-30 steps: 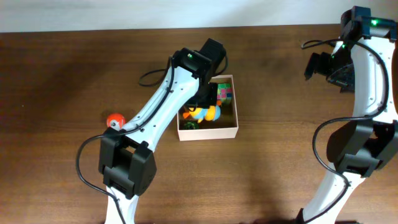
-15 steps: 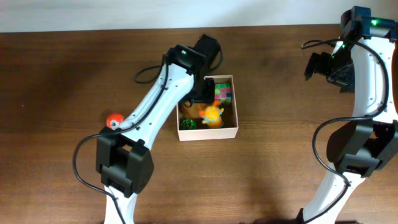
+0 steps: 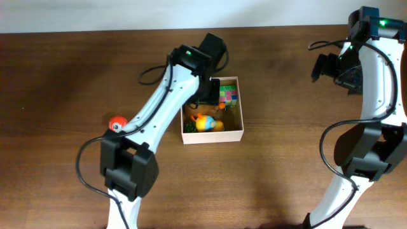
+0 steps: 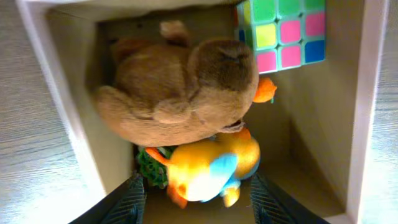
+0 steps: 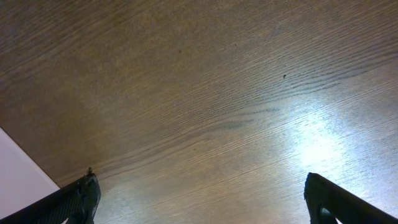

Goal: Pack container
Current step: 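Lower the duck into the box and open the left gripper, then raise the left gripper out of the box and retract left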

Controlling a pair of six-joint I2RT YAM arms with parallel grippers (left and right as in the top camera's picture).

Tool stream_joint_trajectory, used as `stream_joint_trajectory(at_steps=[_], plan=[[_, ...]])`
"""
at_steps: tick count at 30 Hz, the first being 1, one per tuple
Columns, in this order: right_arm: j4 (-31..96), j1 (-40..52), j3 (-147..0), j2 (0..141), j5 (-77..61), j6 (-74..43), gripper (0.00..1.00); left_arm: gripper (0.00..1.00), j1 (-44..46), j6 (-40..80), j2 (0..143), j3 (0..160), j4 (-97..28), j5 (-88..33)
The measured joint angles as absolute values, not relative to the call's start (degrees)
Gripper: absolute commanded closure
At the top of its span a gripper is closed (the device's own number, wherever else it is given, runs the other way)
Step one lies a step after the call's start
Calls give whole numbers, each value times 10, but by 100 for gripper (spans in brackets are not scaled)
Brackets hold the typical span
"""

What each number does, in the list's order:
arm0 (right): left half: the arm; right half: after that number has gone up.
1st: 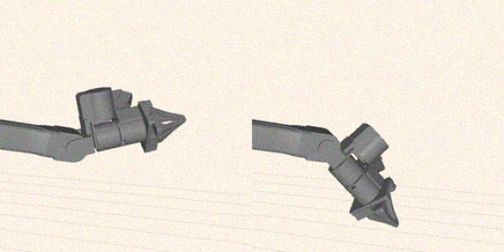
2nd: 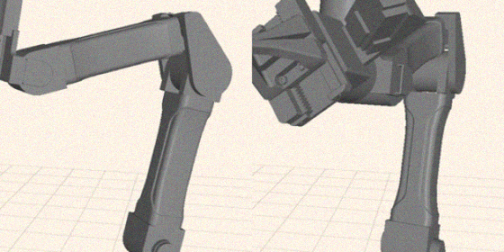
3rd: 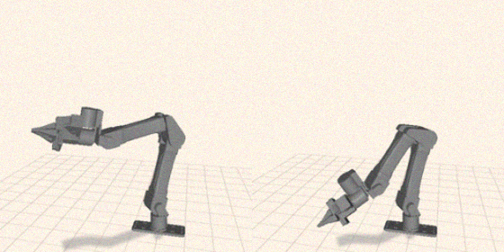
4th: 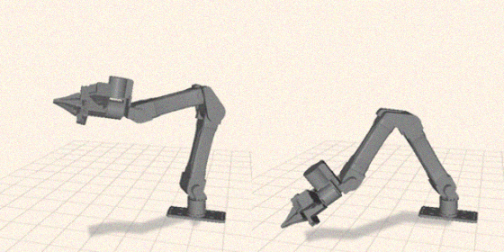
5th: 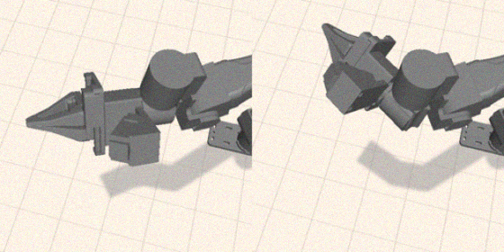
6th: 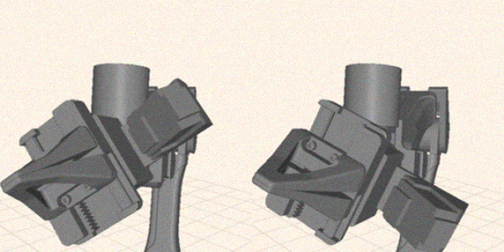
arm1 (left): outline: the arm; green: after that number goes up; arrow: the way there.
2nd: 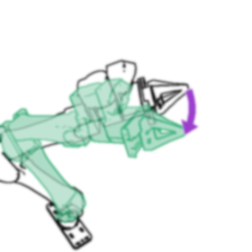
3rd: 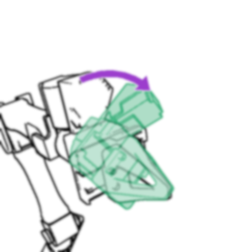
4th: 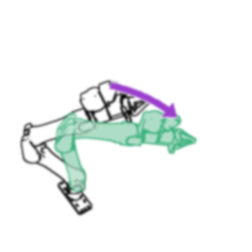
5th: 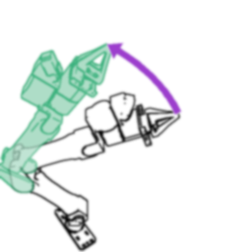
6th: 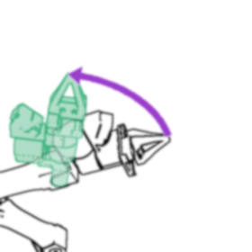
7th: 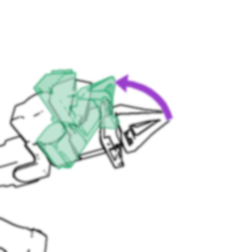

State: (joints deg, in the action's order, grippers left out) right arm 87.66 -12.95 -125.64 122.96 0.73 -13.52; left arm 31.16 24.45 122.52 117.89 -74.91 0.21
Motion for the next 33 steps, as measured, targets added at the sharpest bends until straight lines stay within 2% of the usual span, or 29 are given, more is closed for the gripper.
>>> stream_joint_trajectory(at_steps=[12,33], plan=[[877,-130,-1256,1230,7,-135,1,48,322,244,1315,1179,-739,2],[877,-130,-1256,1230,7,-135,1,48,293,244,1319,1181,-697,-3]])
